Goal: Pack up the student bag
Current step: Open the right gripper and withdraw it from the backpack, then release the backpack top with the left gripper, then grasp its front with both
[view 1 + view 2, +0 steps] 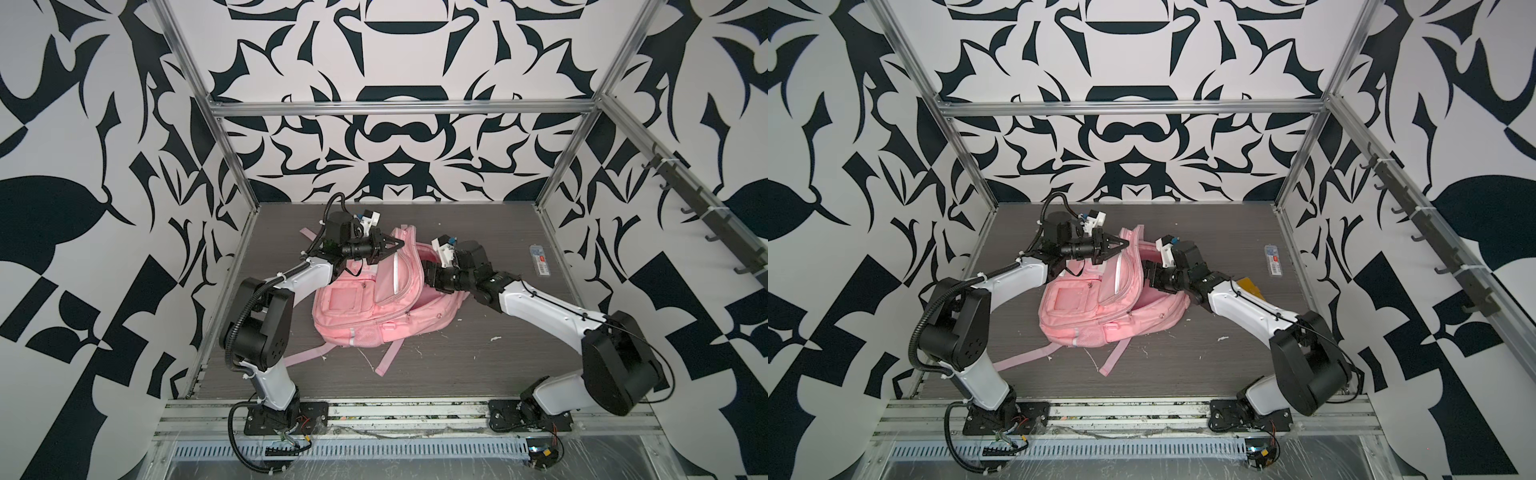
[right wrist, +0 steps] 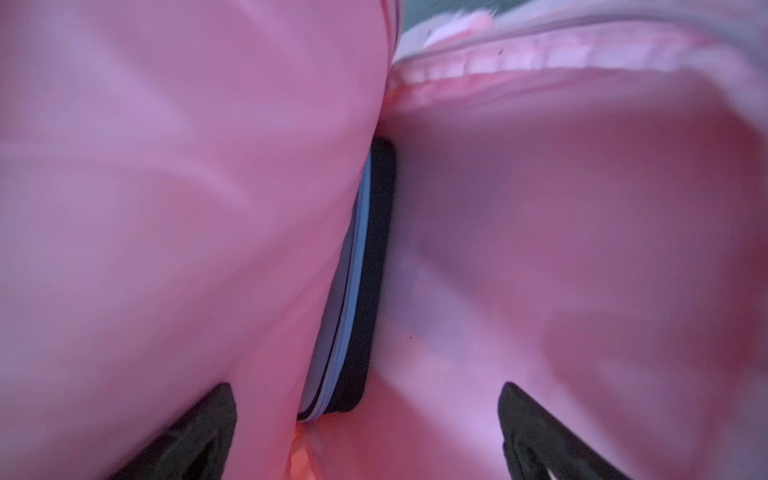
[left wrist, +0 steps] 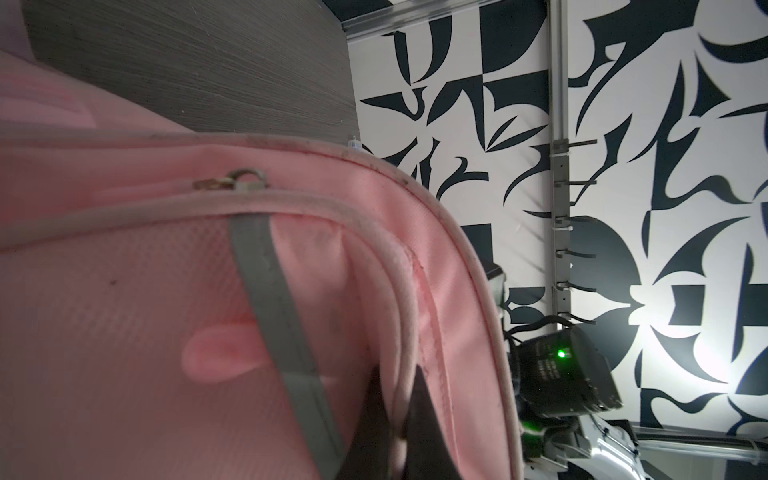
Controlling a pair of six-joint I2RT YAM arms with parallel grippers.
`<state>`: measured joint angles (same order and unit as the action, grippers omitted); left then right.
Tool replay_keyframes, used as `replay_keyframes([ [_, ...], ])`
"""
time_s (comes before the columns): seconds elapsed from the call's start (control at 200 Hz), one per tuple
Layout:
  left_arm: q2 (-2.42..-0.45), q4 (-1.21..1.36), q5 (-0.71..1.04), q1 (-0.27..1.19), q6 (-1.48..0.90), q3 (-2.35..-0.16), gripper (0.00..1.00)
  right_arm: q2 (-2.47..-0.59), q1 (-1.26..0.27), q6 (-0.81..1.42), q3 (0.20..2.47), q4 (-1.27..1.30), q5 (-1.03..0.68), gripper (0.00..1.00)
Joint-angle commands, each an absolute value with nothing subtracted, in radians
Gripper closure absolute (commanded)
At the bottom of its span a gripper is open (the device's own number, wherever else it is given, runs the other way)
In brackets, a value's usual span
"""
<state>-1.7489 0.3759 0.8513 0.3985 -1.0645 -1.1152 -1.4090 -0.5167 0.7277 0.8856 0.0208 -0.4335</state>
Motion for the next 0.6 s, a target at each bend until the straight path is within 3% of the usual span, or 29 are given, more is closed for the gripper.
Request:
replay_keyframes([
  [0.0,-1.815,0.221,0.737,0.399,-0.974,-1.128,1.0,-1.275,-0.508,0.682,0.905,0.086,-0.438,0.01],
  [0.23,-1.858,0.199,0.682,0.422,-0.97,-1.163,1.0,-1.17,-0.504,0.659,0.889,-0.043,-0.279,0.01],
  [0.37,-1.87,0.123,0.639,0.448,-0.931,-1.211,0.95,-1.08,-0.495,0.646,0.888,-0.168,-0.136,0.01],
  [0.49,-1.851,0.094,0.605,0.462,-0.918,-1.219,0.88,-1.012,-0.46,0.642,0.882,-0.295,-0.039,0.01],
  [0.595,-1.805,0.046,0.586,0.466,-0.898,-1.218,0.73,-0.976,-0.433,0.64,0.864,-0.318,-0.049,0.01],
])
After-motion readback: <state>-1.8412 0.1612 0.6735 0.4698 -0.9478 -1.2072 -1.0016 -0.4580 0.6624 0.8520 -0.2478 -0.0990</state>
